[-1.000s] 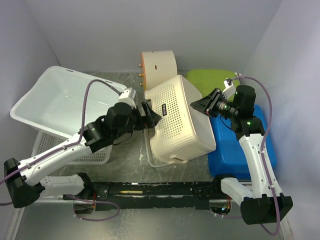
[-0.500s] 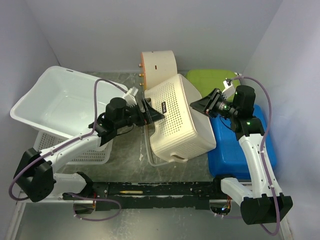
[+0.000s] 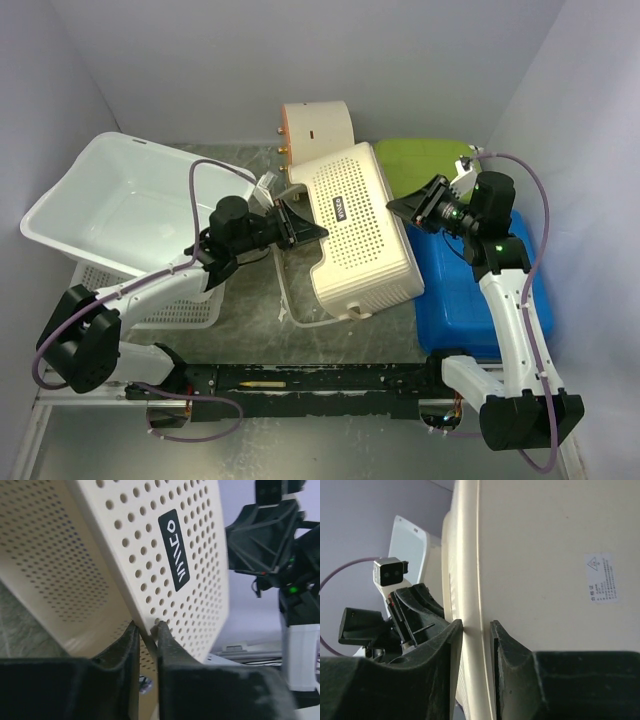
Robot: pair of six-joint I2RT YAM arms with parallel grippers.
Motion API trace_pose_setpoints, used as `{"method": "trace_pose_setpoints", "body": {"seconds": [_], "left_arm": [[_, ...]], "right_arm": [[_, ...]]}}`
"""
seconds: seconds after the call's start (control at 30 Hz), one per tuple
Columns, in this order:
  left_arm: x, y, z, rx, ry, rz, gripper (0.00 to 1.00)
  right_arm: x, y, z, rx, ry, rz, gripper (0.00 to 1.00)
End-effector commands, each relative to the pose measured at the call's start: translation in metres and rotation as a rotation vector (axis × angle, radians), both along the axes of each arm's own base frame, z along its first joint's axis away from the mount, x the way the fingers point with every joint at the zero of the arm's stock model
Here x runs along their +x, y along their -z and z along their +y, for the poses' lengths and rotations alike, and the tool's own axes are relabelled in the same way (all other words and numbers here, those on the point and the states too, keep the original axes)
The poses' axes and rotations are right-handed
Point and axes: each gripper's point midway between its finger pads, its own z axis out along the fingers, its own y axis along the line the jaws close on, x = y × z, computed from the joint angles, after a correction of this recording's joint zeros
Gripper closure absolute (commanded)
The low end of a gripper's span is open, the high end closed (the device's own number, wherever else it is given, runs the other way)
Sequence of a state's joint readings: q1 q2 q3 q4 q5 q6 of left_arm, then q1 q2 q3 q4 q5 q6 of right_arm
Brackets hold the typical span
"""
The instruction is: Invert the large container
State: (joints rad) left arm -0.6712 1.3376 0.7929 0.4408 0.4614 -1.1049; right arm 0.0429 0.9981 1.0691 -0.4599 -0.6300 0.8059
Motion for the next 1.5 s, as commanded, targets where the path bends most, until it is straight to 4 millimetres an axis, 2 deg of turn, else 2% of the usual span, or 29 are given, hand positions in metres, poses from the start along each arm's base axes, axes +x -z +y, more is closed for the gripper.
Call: {"method": "trace_pose_setpoints", "body": {"seconds": [0.0, 0.13, 0.3, 0.4, 0.5, 0.57, 0.63, 0.7, 0.83, 0.9, 1.0, 1.13, 1.2, 1.33, 1.4, 1.47], "left_arm": [[-0.018, -0.057, -0.008, -0.163, 0.097, -0.175, 0.93], [-0.025, -0.063, -0.007, -0.240, 0.121, -0.185, 0.93], [-0.032, -0.080, -0.004, -0.312, 0.138, -0.230, 0.93], [-0.033, -0.085, -0.005, -0.310, 0.153, -0.246, 0.93], [-0.031, -0.078, -0.010, -0.285, 0.168, -0.231, 0.93], [-0.030, -0.072, -0.013, -0.291, 0.180, -0.211, 0.85], [-0.031, -0.069, -0.016, -0.307, 0.199, -0.198, 0.72], [-0.033, -0.065, -0.021, -0.315, 0.220, -0.182, 0.65], [-0.035, -0.060, -0.032, -0.324, 0.255, -0.163, 0.61], [-0.037, -0.061, -0.038, -0.335, 0.267, -0.159, 0.64], [-0.038, -0.062, -0.044, -0.352, 0.282, -0.151, 0.90], [-0.042, -0.071, -0.050, -0.373, 0.301, -0.159, 0.93], [-0.044, -0.082, -0.053, -0.383, 0.311, -0.183, 0.93], [-0.048, -0.109, -0.058, -0.394, 0.312, -0.243, 0.93], [-0.046, -0.125, -0.057, -0.405, 0.284, -0.269, 0.93], [-0.042, -0.142, -0.056, -0.420, 0.249, -0.296, 0.93]], "right_arm": [[-0.014, -0.005, 0.015, 0.037, -0.087, 0.010, 0.71], [-0.011, -0.001, 0.011, -0.005, -0.078, 0.020, 0.70], [-0.007, -0.001, 0.007, -0.036, -0.060, 0.025, 0.59], [-0.008, -0.005, 0.013, 0.000, -0.091, 0.010, 0.60], [-0.012, -0.002, 0.022, 0.066, -0.143, 0.017, 0.62], [-0.014, 0.002, 0.025, 0.092, -0.157, 0.031, 0.63], [-0.014, 0.005, 0.025, 0.098, -0.159, 0.037, 0.63], [-0.014, 0.005, 0.025, 0.095, -0.156, 0.039, 0.63], [-0.013, 0.002, 0.025, 0.090, -0.160, 0.031, 0.63], [-0.013, 0.003, 0.025, 0.089, -0.161, 0.031, 0.63], [-0.012, 0.004, 0.024, 0.080, -0.156, 0.034, 0.63], [-0.009, 0.000, 0.020, 0.037, -0.143, 0.022, 0.63], [-0.007, -0.003, 0.015, -0.004, -0.121, 0.022, 0.57], [0.004, -0.023, -0.008, -0.142, 0.005, -0.019, 0.22], [0.008, -0.045, -0.024, -0.209, 0.092, -0.087, 0.11], [0.007, -0.074, -0.041, -0.256, 0.188, -0.182, 0.07]]}}
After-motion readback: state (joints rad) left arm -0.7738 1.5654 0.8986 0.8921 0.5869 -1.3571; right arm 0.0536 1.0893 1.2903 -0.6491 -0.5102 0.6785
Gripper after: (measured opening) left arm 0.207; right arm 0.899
